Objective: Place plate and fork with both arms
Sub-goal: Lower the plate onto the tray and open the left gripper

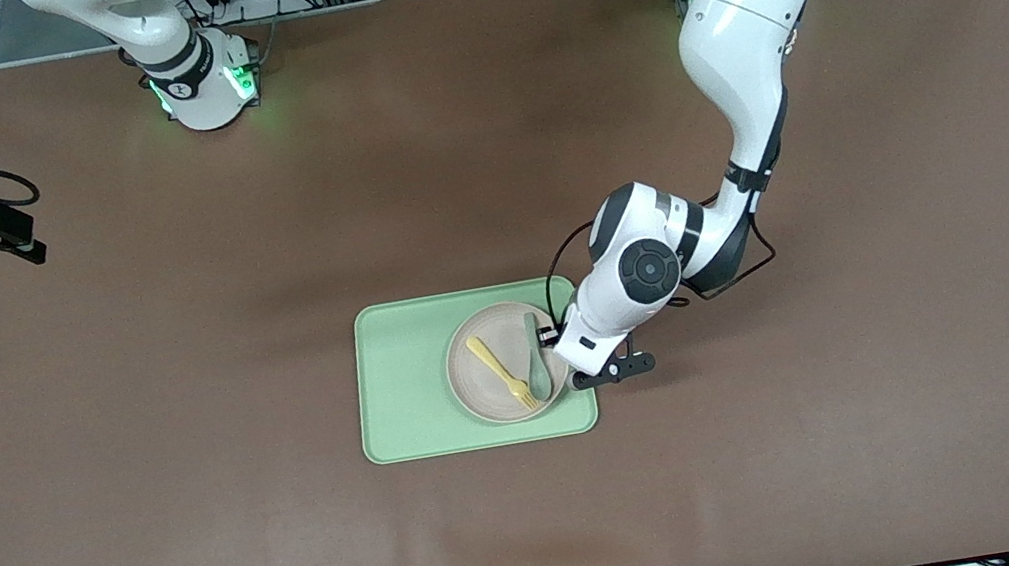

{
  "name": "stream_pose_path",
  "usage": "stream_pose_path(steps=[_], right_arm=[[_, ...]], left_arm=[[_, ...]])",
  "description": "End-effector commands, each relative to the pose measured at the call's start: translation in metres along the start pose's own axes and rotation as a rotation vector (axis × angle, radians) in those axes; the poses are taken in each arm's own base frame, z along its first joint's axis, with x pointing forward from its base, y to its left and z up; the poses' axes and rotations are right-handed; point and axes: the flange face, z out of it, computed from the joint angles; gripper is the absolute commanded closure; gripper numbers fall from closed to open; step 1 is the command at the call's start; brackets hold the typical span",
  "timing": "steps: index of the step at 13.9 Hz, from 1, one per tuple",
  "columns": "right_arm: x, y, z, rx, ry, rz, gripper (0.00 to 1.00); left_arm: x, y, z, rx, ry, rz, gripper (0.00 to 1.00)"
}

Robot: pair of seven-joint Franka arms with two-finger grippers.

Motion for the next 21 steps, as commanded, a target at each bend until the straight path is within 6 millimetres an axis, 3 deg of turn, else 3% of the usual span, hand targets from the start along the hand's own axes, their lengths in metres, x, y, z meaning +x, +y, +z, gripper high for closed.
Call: stream_pose_path(steps=[1,2,3,4,6,8,11,13,15,17,19,21], right_arm=[[0.000,0.004,-0.002,0.010,-0.004,-0.009,0.00],[0.000,0.004,-0.002,0.010,-0.004,-0.009,0.00],[0.000,0.004,-0.002,0.010,-0.004,-0.009,0.00],[0.000,0.005,-0.002,0.010,-0.004,-0.007,0.00],[0.000,0.004,-0.002,0.010,-0.004,-0.009,0.00],[0.000,0.004,-0.002,0.010,-0.004,-0.009,0.00],[0.001,0.004,0.000,0.010,-0.006,-0.009,0.00],[0.004,0.005,0.003,0.010,-0.010,-0.008,0.00],[0.003,-0.006,0.004,0.010,-0.012,-0.028,0.00],[0.005,-0.013,0.005,0.010,-0.013,-0.042,0.00],[0.004,-0.034,0.007,0.010,-0.013,-0.077,0.00],[0.012,-0.053,0.021,0.028,-0.032,-0.106,0.00]], left_arm=[[0.007,-0.002,0.001,-0.014,0.002,0.004,1.00],[0.007,-0.002,0.001,-0.013,0.003,0.004,1.00],[0.007,-0.003,-0.001,-0.012,0.004,0.005,0.78],[0.011,-0.006,-0.003,-0.010,0.009,0.001,0.01],[0.012,-0.004,-0.013,-0.015,0.017,0.006,0.00],[0.013,0.001,-0.035,-0.025,0.032,0.008,0.00],[0.033,-0.015,-0.102,-0.035,0.065,-0.020,0.00],[0.034,-0.025,-0.165,-0.030,0.065,-0.035,0.00],[0.033,-0.045,-0.222,-0.006,0.047,-0.058,0.00],[0.035,-0.073,-0.258,0.056,0.037,-0.074,0.00],[0.032,-0.095,-0.293,0.166,0.067,-0.063,0.00],[0.028,-0.117,-0.323,0.218,0.070,-0.083,0.00]])
